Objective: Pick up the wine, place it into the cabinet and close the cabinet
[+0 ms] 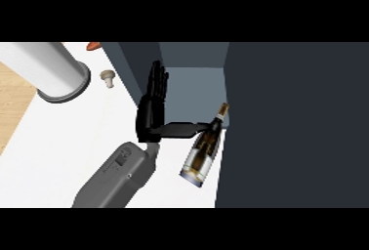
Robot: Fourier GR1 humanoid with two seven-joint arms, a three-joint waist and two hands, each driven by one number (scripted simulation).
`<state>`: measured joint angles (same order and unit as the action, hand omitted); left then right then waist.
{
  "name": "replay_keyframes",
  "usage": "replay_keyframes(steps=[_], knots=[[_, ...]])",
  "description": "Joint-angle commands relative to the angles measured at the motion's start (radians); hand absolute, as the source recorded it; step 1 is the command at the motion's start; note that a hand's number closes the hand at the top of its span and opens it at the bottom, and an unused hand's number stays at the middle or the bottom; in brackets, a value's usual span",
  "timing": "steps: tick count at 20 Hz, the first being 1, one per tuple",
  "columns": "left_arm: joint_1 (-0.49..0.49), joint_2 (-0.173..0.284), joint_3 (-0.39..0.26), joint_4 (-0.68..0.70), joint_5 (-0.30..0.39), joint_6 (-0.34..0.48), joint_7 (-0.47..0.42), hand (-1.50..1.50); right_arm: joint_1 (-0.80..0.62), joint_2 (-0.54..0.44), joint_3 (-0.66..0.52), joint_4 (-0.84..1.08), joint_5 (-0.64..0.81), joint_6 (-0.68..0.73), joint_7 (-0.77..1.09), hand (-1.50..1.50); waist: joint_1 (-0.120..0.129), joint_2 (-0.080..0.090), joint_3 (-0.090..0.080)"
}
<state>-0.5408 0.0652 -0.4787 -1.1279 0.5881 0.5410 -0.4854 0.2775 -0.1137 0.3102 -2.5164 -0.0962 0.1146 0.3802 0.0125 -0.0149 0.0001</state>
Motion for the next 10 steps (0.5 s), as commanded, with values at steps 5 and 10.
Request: replay_keyframes(steps=[5, 10], knots=[[0.286, 0.065, -0.166, -0.406, -0.088, 0.107, 0.061, -1.5, 0.031, -0.029, -0.011, -0.21, -0.057, -0.016, 0.101, -1.5, -0.002, 0.002, 0.0], [0.442, 0.106, -0.193, -0.537, -0.115, 0.095, 0.005, -1.5, 0.066, -0.087, 0.013, -0.214, -0.063, 0.04, 0.112, 1.5, -0.013, 0.007, 0.0]])
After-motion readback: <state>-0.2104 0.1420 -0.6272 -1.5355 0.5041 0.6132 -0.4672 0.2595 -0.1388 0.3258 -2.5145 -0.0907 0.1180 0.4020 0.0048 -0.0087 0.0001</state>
